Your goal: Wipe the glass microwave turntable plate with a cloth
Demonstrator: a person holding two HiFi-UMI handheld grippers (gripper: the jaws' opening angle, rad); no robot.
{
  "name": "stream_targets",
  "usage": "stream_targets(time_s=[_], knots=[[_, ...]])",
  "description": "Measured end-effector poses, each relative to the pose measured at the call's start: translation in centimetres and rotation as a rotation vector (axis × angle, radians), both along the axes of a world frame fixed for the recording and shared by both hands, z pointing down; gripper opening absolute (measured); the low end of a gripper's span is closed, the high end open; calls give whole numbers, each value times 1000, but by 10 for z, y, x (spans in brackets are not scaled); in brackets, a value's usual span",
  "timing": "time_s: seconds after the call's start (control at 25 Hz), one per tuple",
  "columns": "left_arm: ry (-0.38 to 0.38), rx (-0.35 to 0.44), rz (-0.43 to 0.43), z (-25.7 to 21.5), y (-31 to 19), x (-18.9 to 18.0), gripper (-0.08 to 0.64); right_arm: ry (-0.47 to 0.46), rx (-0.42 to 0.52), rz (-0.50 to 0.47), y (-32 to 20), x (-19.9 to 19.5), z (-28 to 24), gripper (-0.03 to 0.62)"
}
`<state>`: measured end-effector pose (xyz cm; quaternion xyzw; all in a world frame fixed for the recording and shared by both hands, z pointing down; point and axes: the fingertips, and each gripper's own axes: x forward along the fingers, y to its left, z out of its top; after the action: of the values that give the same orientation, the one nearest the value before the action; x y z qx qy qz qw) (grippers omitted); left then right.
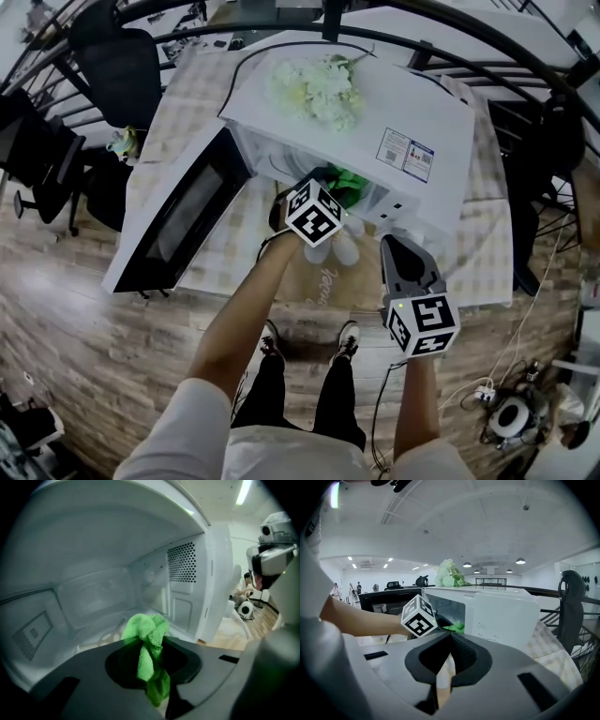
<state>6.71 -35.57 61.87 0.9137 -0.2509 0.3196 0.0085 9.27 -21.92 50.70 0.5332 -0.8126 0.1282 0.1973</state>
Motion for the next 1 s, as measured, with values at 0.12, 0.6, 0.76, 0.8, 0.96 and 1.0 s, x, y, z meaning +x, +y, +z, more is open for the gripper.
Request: stream_targets(time_s=[0.12, 0.6, 0.76, 0.8, 0.96, 1.0], knots=[[16, 21, 114, -3, 13, 18, 87, -1, 8, 8, 1, -4, -4, 12], [-218, 297, -209, -4, -109, -79, 92, 14, -20, -5, 3, 2, 5, 12], [-196, 204, -200, 6, -111, -77, 92, 14, -30, -9, 5, 2, 8, 12], [-184, 191, -183, 6, -107, -74, 92, 14, -30, -10, 5, 2, 8, 12], [-172, 172, -63, 6, -80, -59, 91, 10, -29, -8, 5, 1, 8, 12], [-173, 165, -31, 6, -73, -55, 91, 8, -29, -8, 4, 1, 7, 12]])
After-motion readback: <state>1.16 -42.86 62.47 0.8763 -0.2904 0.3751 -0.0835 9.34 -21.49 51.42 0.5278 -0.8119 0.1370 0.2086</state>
